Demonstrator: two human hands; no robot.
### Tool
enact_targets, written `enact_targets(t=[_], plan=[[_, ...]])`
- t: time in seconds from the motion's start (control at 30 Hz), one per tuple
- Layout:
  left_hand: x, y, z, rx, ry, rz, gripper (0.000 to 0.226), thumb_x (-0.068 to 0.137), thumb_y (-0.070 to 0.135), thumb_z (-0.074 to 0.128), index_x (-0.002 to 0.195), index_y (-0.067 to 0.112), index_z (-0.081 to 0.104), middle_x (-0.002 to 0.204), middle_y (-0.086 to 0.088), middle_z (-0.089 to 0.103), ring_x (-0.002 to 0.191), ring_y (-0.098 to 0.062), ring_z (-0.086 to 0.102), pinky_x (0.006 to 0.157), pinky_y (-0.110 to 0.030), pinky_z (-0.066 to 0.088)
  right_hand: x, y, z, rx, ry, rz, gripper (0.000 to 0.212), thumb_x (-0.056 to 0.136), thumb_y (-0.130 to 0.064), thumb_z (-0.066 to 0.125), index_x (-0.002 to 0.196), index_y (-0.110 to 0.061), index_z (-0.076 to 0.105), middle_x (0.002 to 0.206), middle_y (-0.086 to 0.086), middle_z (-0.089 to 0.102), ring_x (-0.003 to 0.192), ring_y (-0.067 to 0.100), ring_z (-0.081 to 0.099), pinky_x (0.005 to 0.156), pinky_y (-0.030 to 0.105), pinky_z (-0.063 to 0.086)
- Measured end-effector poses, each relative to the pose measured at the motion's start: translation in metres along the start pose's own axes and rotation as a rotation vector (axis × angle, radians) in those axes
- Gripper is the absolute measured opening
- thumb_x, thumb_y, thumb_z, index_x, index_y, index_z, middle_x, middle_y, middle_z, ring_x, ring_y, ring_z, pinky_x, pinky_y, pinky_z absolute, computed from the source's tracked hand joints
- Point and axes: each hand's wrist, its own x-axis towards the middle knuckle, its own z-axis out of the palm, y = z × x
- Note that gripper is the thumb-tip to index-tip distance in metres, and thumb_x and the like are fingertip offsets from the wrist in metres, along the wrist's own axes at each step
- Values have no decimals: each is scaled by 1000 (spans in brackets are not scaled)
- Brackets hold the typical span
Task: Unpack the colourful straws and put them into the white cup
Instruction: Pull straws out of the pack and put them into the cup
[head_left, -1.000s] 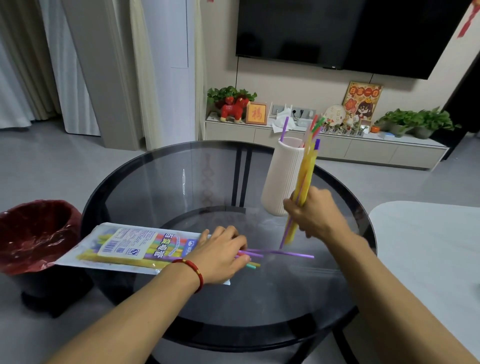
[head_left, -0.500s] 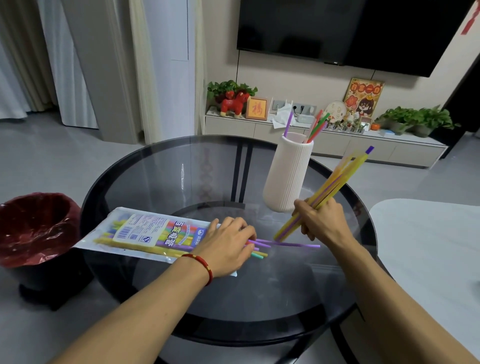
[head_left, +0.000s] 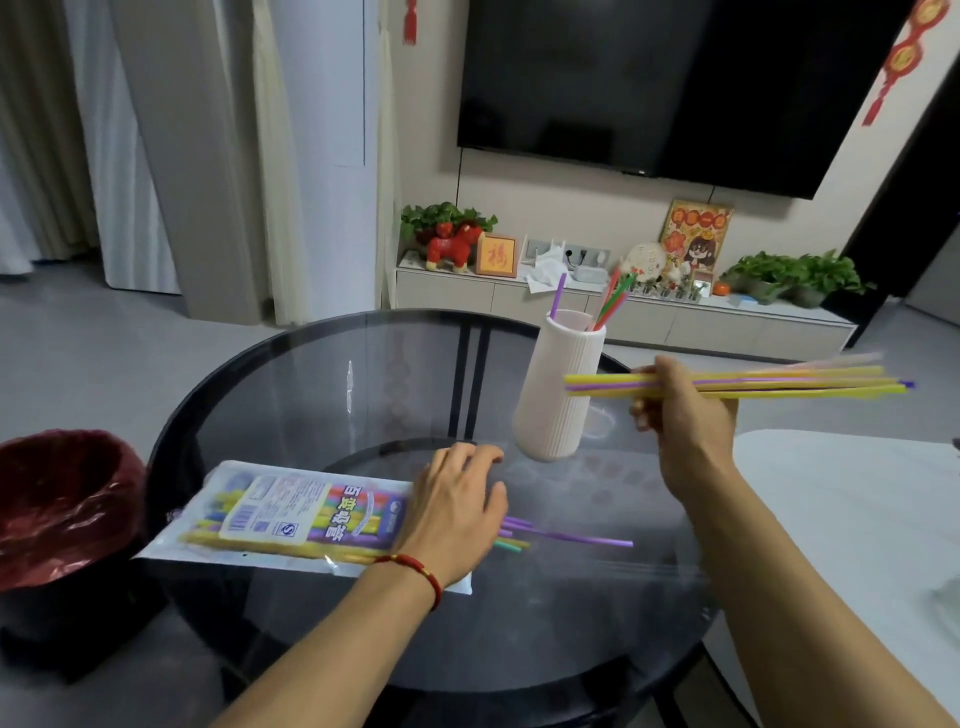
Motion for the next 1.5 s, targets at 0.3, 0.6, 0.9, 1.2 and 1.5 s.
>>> enact_targets(t=[0.3, 0.6, 0.9, 1.2, 1.5], plan=[[6, 0, -4, -49, 38, -45, 33, 98, 29, 47, 130, 24, 47, 130, 2, 49, 120, -14, 42, 104, -36, 40, 39, -44, 48, -135, 158, -269, 33, 89, -31, 62, 64, -10, 67, 50, 12, 67, 41, 29, 65, 39, 31, 50], [10, -1, -10, 4, 24, -49, 34, 95, 27, 49, 128, 26, 45, 120, 2, 56, 112, -18, 45, 99, -41, 41, 67, -52, 91, -696, 48, -247, 31, 87, -26, 59, 90, 3, 71, 81, 19, 73, 75, 38, 73, 67, 49, 64], [9, -1, -15, 7, 16, -70, 34, 92, 23, 51, 125, 26, 44, 113, 3, 58, 108, -20, 47, 96, -42, 42, 72, -67, 97, -787, -43, -267, 33, 87, -32, 74, 98, -1, 76, 95, 18, 79, 70, 25, 69, 65, 38, 56], [8, -5, -14, 43, -22, -92, 35, 92, 26, 50, 127, 28, 42, 116, 2, 57, 110, -21, 46, 98, -46, 39, 59, -39, 83, -1007, -300, -501, 51, 108, -31, 49, 153, -10, 44, 157, 17, 40, 142, 33, 42, 116, 44, 36], [3, -19, -24, 249, -265, 21, 74, 78, 70, 45, 141, 32, 38, 141, 4, 45, 133, -20, 34, 110, -52, 28, 24, -50, 60, -737, -72, -776, 31, 100, -16, 50, 125, -6, 65, 130, 14, 62, 118, 24, 57, 98, 24, 39]])
